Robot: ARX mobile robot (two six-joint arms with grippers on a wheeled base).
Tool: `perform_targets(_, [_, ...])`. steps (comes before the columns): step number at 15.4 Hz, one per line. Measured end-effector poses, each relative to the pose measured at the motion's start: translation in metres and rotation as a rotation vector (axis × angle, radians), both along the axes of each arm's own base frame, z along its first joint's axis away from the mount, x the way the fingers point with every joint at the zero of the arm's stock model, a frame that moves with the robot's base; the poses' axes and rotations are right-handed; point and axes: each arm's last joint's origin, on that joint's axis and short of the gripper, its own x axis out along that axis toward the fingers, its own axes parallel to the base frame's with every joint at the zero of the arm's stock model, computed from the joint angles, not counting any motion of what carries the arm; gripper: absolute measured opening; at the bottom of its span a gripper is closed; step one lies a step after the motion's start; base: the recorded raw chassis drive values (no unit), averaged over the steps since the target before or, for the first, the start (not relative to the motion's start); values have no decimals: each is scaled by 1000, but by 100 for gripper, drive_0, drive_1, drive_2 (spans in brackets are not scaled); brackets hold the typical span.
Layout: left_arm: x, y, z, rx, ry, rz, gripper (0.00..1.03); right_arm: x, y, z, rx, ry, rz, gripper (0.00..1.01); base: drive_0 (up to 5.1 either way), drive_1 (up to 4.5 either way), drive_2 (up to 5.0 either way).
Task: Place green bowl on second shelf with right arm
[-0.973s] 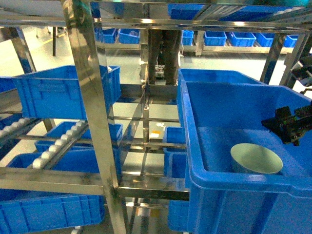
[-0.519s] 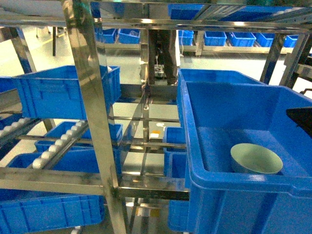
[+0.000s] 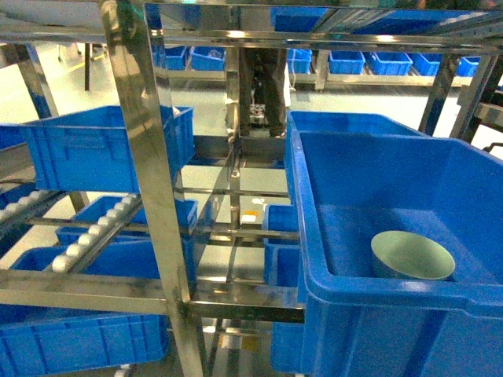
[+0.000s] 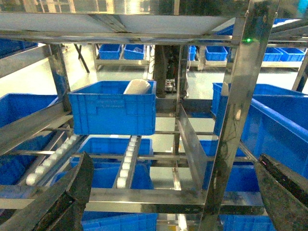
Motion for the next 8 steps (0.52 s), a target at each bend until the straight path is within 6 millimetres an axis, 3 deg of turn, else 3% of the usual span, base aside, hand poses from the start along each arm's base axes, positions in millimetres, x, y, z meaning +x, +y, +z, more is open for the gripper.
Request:
perform_targets(2, [0, 0, 0, 0, 0, 0, 98, -34, -3, -1, 33, 13, 41, 98, 0, 0, 0])
perform_targets(6, [0, 0, 0, 0, 0, 0, 98, -39, -2, -3, 37, 7, 56, 98, 0, 0, 0])
perform_targets(8, [0, 0, 0, 0, 1, 2, 98, -42, 3, -13, 34, -251, -114, 77, 0, 0, 0])
